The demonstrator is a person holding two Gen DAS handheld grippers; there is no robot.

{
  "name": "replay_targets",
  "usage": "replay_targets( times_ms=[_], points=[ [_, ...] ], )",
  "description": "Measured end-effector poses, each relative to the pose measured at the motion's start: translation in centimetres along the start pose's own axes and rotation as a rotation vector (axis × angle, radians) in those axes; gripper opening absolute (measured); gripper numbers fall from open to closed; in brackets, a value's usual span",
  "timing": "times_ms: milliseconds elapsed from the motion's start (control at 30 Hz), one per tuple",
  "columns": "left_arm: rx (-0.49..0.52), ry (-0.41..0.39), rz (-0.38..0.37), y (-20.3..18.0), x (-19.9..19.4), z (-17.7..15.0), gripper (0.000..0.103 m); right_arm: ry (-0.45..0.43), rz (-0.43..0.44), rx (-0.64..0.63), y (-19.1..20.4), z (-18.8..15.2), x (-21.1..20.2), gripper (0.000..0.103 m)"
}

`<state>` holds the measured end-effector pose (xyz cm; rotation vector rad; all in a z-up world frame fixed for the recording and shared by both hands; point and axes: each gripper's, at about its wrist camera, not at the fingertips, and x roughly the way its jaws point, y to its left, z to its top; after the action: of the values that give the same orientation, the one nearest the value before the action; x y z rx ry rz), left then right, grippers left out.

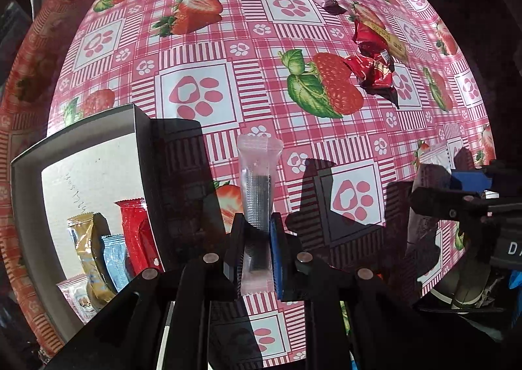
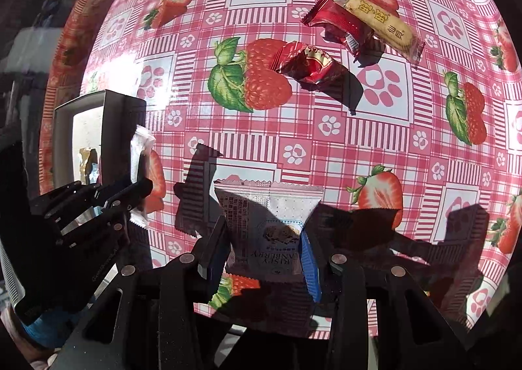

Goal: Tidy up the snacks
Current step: 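Carry the clear packet over the white box with the left tool while the right carries the cranberry packet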

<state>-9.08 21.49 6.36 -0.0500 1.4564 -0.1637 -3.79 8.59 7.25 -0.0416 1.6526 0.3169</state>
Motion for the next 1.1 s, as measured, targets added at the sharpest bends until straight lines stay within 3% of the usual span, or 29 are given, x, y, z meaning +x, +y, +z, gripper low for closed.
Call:
replay_targets(
  times_ms=[233,467,800,1100],
  points=[
    [-0.132,-0.091,0.000,4.8,-4.0,-1.9,0.016,-0.006,0.009,-0.123,5.9,1.8,0.5,0.042],
    [-0.284,-0.115,0.044,10.0,-5.2,-4.1,0.016,0.004,0.019,-0.244,11.4,1.9,1.6,0.042],
    [-0.430,-0.088,0.117,17.0,-4.6,-6.7,0.016,0.016,0.028,-0.379,19.6,2.2,3.7,0.042],
    [-0.479,-0.055,0.130,19.1,-3.4,-7.7,0.016,0.011,0.013,-0.446,24.7,3.6,5.0,0.043]
  ],
)
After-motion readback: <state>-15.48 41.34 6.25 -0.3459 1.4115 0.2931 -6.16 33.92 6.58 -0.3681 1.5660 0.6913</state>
